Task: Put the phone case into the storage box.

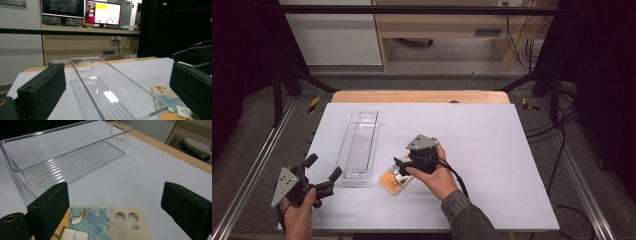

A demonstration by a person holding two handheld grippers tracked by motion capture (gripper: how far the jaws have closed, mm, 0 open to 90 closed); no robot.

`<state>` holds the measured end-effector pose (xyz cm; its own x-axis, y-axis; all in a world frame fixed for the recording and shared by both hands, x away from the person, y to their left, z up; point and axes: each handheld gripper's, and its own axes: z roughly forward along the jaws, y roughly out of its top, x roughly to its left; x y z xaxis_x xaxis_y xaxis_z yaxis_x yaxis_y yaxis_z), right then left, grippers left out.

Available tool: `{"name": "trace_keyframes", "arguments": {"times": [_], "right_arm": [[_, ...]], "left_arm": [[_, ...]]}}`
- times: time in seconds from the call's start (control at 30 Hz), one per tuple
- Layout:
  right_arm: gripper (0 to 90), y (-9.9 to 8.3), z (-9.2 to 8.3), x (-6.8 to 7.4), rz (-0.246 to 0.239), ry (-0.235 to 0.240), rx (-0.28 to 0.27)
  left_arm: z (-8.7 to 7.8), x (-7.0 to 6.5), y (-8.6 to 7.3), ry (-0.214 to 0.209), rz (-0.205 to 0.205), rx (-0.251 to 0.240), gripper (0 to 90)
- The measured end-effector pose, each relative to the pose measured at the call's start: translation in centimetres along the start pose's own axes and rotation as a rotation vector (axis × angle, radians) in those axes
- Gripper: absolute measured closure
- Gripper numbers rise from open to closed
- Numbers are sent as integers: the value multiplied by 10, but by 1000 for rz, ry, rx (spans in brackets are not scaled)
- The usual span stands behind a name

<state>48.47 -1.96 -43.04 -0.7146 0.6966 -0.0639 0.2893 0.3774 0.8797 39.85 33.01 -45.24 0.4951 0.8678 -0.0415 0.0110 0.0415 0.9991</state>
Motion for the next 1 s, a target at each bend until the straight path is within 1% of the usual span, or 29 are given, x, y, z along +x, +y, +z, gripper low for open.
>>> {"name": "trace_keyframes", "arguments": {"times": [0.03, 0.07, 0.1, 0.13, 0.17, 0.2, 0.23, 0.27, 0.3, 0.37, 0.4, 0.47, 0.63, 0.67, 0.7, 0.73, 0.83, 1.0], "right_arm": [[95, 0, 0, 0, 0, 0, 0], [125, 1, 2, 0, 3, -2, 3], [125, 1, 2, 0, 3, -2, 3], [152, 3, 5, 0, 10, -1, 6], [152, 3, 5, 0, 10, -1, 6], [204, 4, 7, 0, 13, 3, 12], [204, 4, 7, 0, 13, 3, 12], [266, 4, 9, 0, 16, 9, 18], [266, 4, 9, 0, 16, 9, 18], [325, 5, 11, 0, 20, 21, 29], [390, 5, 12, 0, 15, 18, 37], [455, 5, 13, 0, 26, 25, 41], [621, 3, 17, 2, 27, 38, 46], [621, 3, 17, 2, 27, 38, 46], [674, 2, 19, 3, 29, 49, 51], [710, 1, 20, 3, 26, 51, 53], [783, -1, 24, 5, 30, 58, 61], [862, -5, 33, 7, 32, 68, 84]], "left_arm": [[0, 0, 0, 0, 0, 0, 4], [0, 0, 0, 1, -1, -1, 4], [0, 0, 0, 1, -1, -1, 4], [0, 0, 0, 2, -2, -1, 4], [0, 0, 0, 2, -2, -1, 4], [0, 0, 0, 2, -2, -1, 4], [0, 0, 0, 2, -2, -2, 4], [-1, 1, 0, 3, -1, -2, 4], [-1, 1, 0, 3, -1, -2, 4], [0, 1, 0, 3, -1, -1, 4], [0, 1, 0, 2, -1, -2, 4], [0, 1, 0, 2, -1, -2, 4], [-1, 1, 1, 3, 0, -3, 4], [-1, 1, 1, 3, 0, -3, 4], [-1, 1, 1, 4, 1, -3, 4], [-1, 1, 1, 4, 1, -3, 4], [-1, 1, 1, 4, 1, -3, 4], [-1, 1, 1, 4, 2, -3, 4]]}}
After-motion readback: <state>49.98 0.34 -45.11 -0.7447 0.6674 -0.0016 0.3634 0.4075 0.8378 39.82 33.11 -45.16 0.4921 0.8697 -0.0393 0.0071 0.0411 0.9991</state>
